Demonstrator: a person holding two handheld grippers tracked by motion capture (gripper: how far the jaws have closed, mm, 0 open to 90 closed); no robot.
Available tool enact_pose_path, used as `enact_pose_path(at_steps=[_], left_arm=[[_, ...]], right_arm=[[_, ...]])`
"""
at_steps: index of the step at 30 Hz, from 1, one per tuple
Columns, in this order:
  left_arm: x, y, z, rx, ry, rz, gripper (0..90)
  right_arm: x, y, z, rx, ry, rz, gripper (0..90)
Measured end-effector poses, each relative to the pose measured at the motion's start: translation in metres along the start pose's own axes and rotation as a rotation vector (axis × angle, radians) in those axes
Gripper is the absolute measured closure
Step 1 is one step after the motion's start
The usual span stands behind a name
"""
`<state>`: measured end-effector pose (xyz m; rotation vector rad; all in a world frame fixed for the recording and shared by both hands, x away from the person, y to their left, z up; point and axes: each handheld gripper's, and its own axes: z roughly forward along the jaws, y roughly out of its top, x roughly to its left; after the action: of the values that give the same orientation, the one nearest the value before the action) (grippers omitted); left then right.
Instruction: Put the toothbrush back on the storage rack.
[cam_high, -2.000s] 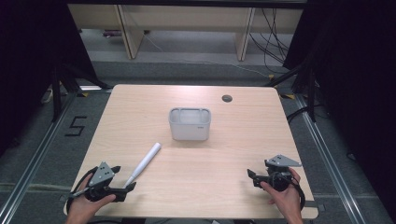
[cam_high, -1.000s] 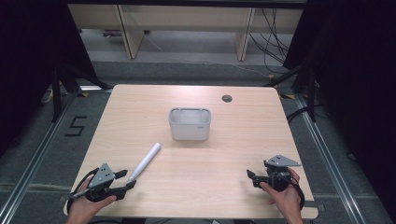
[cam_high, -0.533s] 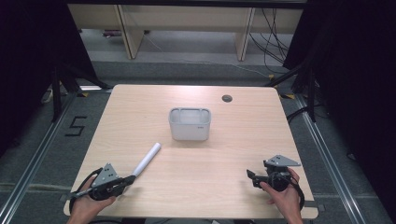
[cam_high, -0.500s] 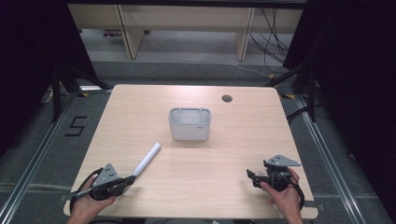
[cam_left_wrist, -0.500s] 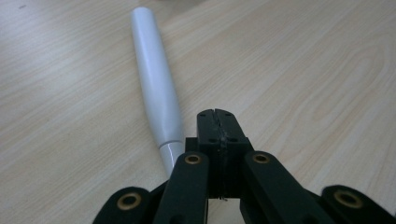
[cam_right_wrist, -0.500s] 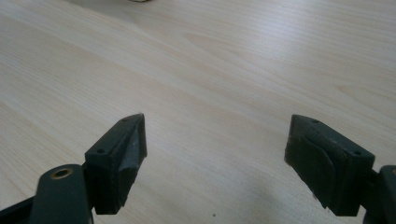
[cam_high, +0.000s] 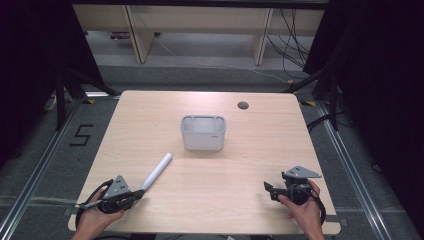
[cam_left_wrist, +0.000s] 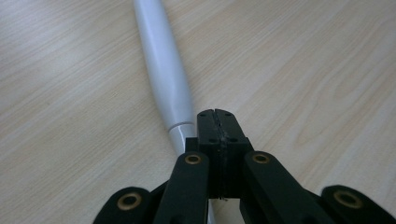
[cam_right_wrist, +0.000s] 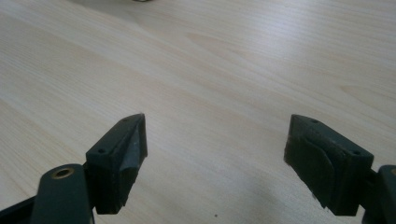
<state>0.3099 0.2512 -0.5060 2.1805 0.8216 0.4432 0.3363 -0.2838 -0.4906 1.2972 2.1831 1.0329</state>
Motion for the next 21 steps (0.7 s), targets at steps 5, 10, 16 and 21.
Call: enact_pose_path(at_steps=[5,10,16,21], left_arm=[[0.004,-0.002,0.002,0.026,0.009,-0.012,89.8],[0.011,-0.002,0.003,0.042,0.020,0.000,89.8],[0.024,0.000,0.009,0.052,0.047,-0.009,89.7],[0.032,0.002,0.013,0.041,0.067,-0.027,89.7]], right_arm=[[0.000,0.000,0.000,-0.003,0.005,0.006,21.7],[0.003,-0.001,0.001,0.007,0.012,0.044,21.8],[0.002,-0.001,0.001,0.000,0.007,0.033,21.8],[0.002,-0.001,0.001,0.013,0.008,0.032,21.8]])
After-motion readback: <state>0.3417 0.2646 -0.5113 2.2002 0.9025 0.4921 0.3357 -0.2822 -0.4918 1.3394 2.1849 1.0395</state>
